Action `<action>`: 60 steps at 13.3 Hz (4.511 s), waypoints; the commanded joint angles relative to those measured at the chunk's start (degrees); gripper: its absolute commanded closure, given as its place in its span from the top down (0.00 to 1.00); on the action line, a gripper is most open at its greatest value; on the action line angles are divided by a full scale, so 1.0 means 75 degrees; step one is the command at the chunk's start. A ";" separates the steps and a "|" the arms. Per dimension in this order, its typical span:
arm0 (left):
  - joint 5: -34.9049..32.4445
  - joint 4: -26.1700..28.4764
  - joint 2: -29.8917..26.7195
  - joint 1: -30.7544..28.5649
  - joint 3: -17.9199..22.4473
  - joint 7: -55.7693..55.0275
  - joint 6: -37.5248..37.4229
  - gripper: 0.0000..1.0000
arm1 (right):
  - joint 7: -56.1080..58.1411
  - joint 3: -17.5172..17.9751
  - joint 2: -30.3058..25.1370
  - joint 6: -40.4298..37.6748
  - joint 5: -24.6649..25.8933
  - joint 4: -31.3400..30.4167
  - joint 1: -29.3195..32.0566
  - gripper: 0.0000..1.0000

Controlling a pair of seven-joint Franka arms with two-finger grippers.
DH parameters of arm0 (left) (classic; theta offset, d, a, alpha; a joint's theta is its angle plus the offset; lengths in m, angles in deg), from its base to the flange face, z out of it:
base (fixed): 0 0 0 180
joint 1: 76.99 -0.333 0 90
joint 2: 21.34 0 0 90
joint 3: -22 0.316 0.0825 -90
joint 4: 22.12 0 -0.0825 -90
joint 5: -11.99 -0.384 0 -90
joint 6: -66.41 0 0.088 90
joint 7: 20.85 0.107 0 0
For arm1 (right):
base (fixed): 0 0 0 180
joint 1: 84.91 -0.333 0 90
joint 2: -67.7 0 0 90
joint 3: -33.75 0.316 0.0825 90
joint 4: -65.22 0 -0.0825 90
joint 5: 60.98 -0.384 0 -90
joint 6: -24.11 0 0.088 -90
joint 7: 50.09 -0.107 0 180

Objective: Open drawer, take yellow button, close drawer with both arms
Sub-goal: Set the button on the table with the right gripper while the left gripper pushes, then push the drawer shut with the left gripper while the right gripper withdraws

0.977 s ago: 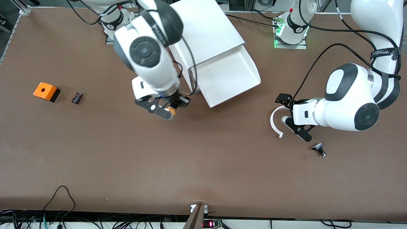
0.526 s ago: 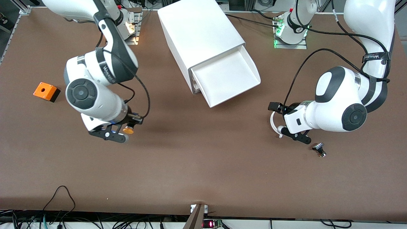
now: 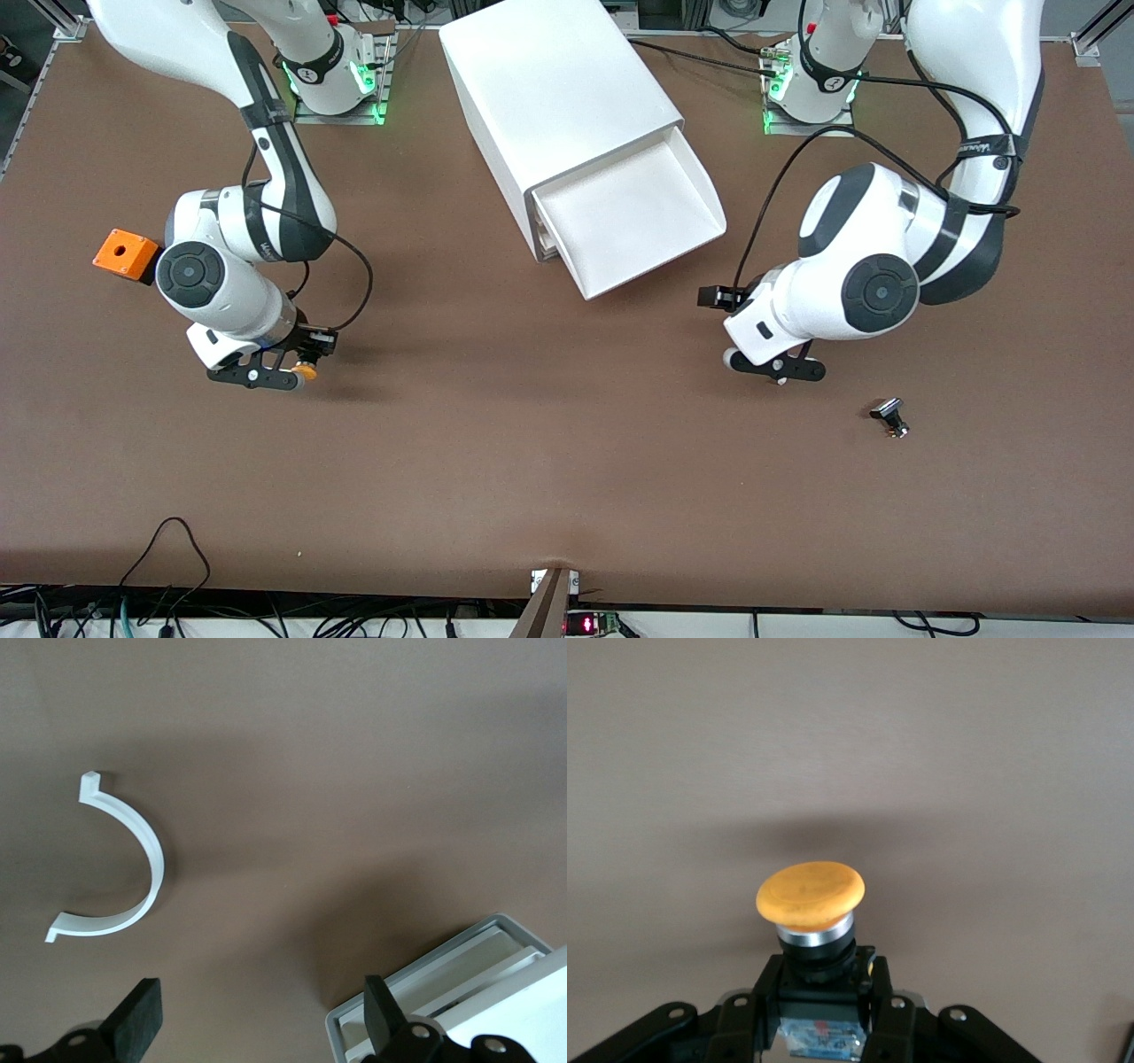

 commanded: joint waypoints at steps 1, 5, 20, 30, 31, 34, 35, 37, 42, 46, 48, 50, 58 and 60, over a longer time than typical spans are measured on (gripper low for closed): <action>-0.0094 0.0209 0.0088 0.0209 -0.0001 -0.0917 0.0555 1.00 | 0.0954 -0.0065 -0.0260 0.1058 -0.0125 -0.0892 0.0368 0.04; -0.0164 0.0503 0.0077 0.0700 0.0023 -0.2257 0.0816 1.00 | 0.1786 -0.0064 0.0033 0.1494 -0.0335 -0.1128 0.0791 0.05; -0.0071 0.1168 -0.0261 0.1311 -0.0105 -0.4695 0.0616 0.97 | 0.3125 -0.0030 0.0153 0.1332 -0.1391 -0.0590 0.1226 0.99; 0.0726 0.2752 -0.1037 0.1322 -0.0563 -0.4883 0.1587 0.96 | 0.3137 -0.0041 -0.2261 -0.1406 -0.1040 -0.0355 0.0921 0.99; 0.0726 0.2881 -0.1037 0.1322 -0.0586 -0.4929 0.1821 0.97 | 0.2974 0.0005 -0.2623 -0.1864 -0.0645 -0.0285 0.0921 0.99; 0.0726 0.2882 -0.1048 0.1299 -0.1065 -0.5397 0.1870 0.97 | 0.2352 0.0064 -0.3200 -0.2593 -0.0138 -0.0167 0.0839 0.99; 0.0726 0.2882 -0.1060 0.1287 -0.1229 -0.5526 0.1870 0.96 | 0.2270 0.0053 -0.3294 -0.2606 -0.0021 -0.0167 0.0723 0.99; 0.0726 0.2894 -0.1049 0.1311 -0.1441 -0.5784 0.1870 0.97 | 0.2234 0.0064 -0.3504 -0.2699 0.0027 -0.0121 0.0698 0.99; 0.0726 0.3023 -0.0990 0.1334 -0.1640 -0.5926 0.1859 0.97 | 0.2188 0.0064 -0.3775 -0.3307 0.0156 0.0510 0.0698 0.99; 0.0738 0.3116 -0.0955 0.1334 -0.1769 -0.5926 0.1859 0.97 | 0.1554 0.0064 -0.3787 -0.4642 0.0156 0.1308 0.0826 0.99; 0.0796 0.3163 -0.0955 0.1334 -0.1863 -0.5926 0.1870 0.97 | 0.1624 0.0726 -0.3799 -0.4751 0.0133 0.1426 0.1653 0.99; 0.0914 0.3163 -0.0955 0.1334 -0.1899 -0.5926 0.1859 0.96 | 0.1485 0.2353 -0.3810 -0.4774 0.0110 0.1473 0.3129 0.99; 0.0797 0.2778 -0.0932 0.0914 -0.1794 -0.5750 0.1858 0.97 | 0.1496 0.2596 -0.3612 -0.4366 0.0074 0.1392 0.3347 0.99; 0.0447 0.2613 -0.0885 0.0598 -0.1770 -0.5692 0.1882 0.97 | 0.1484 0.2211 -0.3599 -0.4352 0.0074 0.1380 0.3044 0.99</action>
